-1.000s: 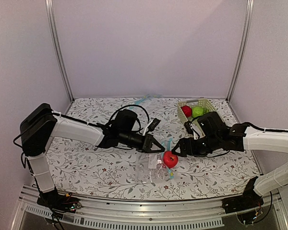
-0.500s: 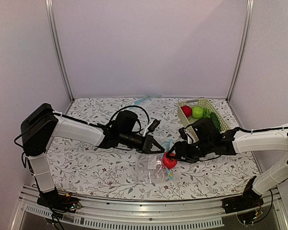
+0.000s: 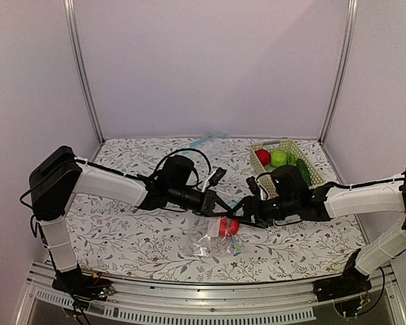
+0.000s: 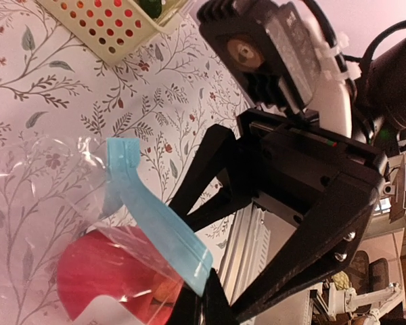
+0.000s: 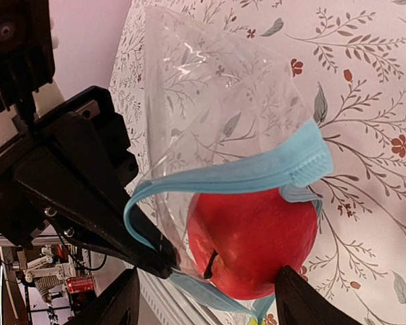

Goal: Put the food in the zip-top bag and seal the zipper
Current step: Adjust the fake fruit in the zipper food storage bag.

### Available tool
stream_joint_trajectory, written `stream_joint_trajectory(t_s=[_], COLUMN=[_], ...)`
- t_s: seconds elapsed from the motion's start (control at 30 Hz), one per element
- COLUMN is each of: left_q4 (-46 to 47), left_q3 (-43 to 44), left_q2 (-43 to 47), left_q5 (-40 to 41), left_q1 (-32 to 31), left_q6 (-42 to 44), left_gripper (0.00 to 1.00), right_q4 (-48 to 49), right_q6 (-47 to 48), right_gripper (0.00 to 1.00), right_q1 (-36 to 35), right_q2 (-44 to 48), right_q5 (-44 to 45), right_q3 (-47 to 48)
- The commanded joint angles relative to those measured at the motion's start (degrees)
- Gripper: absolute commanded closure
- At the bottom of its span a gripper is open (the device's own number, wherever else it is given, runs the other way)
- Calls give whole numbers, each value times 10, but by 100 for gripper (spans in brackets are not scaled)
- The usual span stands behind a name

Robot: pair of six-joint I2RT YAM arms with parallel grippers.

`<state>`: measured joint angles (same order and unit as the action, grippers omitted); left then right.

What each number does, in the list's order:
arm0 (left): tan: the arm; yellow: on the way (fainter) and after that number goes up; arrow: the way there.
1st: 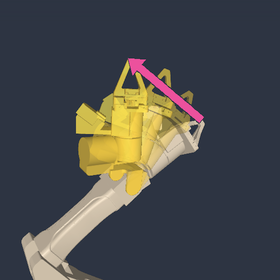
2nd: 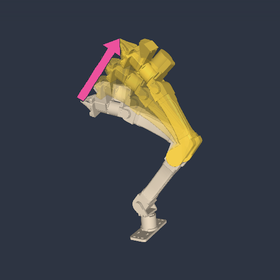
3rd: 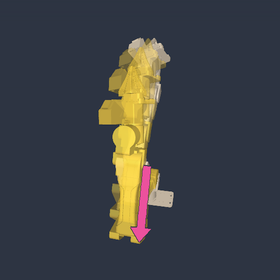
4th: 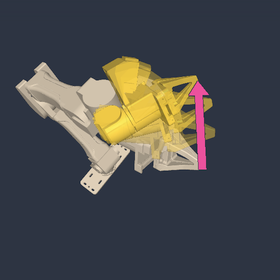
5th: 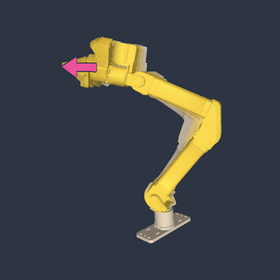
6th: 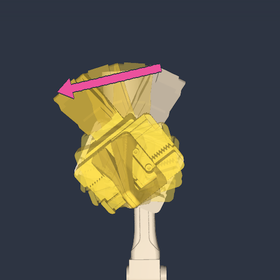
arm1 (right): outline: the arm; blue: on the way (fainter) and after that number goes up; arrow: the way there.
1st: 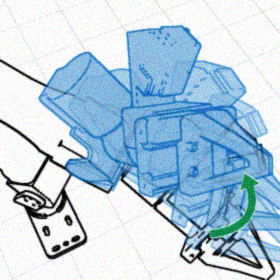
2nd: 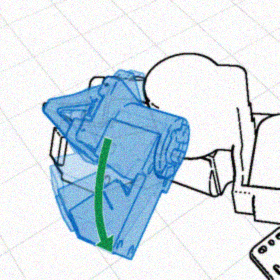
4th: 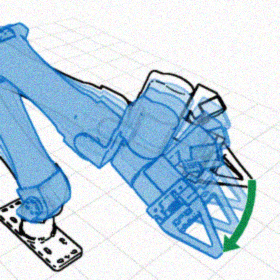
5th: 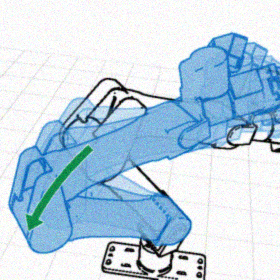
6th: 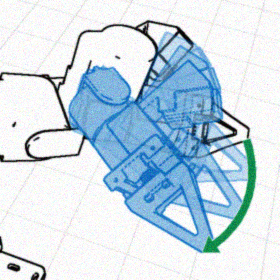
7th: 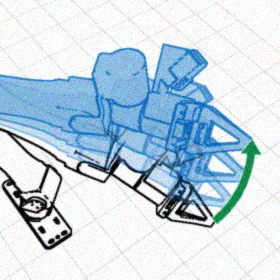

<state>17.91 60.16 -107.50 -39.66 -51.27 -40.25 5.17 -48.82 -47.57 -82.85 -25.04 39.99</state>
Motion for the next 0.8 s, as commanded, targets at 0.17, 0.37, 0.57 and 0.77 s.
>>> stream_joint_trajectory(t_s=[0.17,0.37,0.57,0.77], left_q4=[39,47,28,23], left_q3=[-9,-14,-31,-48], left_q2=[-5,-10,1,4], left_q5=[-10,-8,2,1], left_q1=[-9,-9,-4,5], left_q6=[-14,-18,-1,5], left_gripper=[100,100,100,100], right_q4=[96,111,55,-77], right_q6=[-30,-35,-20,35], right_gripper=[33,33,31,22], right_q1=[-9,-20,-20,-18], right_q2=[-29,-42,-3,91], right_q5=[-25,-23,27,109], right_q3=[-17,-14,-24,-19])
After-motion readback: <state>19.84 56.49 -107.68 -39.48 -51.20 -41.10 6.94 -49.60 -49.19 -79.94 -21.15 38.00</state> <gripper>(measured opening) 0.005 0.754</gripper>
